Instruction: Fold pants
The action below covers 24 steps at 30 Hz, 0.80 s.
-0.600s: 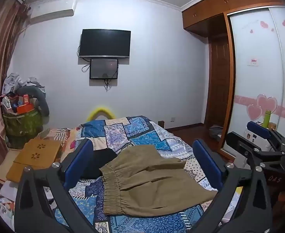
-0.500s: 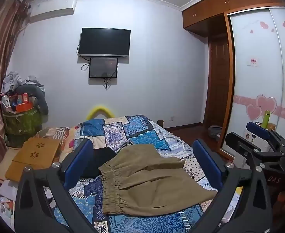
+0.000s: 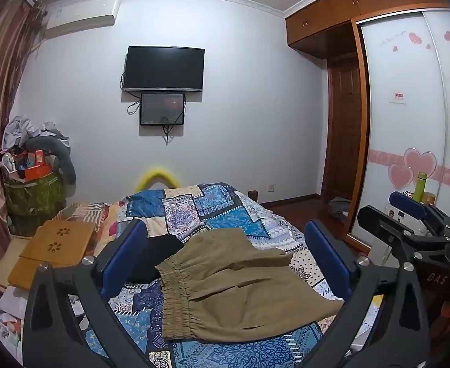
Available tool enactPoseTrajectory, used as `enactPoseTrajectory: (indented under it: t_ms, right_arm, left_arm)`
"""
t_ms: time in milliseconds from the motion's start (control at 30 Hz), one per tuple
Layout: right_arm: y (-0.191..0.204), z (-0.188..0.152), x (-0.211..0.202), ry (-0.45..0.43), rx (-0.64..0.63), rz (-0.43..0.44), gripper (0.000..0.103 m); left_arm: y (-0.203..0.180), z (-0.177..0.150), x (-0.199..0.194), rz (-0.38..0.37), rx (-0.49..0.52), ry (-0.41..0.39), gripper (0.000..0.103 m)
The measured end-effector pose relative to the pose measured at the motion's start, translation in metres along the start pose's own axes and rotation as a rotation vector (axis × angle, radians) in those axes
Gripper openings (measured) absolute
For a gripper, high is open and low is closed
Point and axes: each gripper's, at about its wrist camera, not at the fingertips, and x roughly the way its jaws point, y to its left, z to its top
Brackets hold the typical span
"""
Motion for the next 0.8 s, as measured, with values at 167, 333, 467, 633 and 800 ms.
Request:
enactPoseTrajectory:
  t_ms: [167, 333, 467, 633, 800]
  right_arm:
    - [-0.0019, 0.0004, 0.0014, 0.007, 0.005, 0.002, 0.103]
    - [0.0012, 0.0005, 0.0015, 0.009, -0.001, 0.003, 0.103]
    - [0.0025, 0.0005, 0.0021, 0.011, -0.001, 0.004, 0.103]
    - [0.002, -0.0004, 0.0026, 0.01, -0.001, 0.001, 0.103]
    - [0.0024, -0.001, 0.0029, 0.008, 0.002, -0.002, 0.103]
  left_arm:
    - [0.0012, 0.0005, 0.0002, -0.004, -0.006, 0.001, 0.103]
    - [0.0034, 0.0006, 0.0006, -0.001, -0.01, 0.001, 0.103]
    - [0.0032, -0.0002, 0.0015, -0.003, -0.009, 0.002, 0.103]
    - [0.0007, -0.0013, 0.0042, -0.002, -0.001, 0.008, 0.103]
    - [0.0014, -0.001, 0.0046, -0.004, -0.006, 0.007, 0.103]
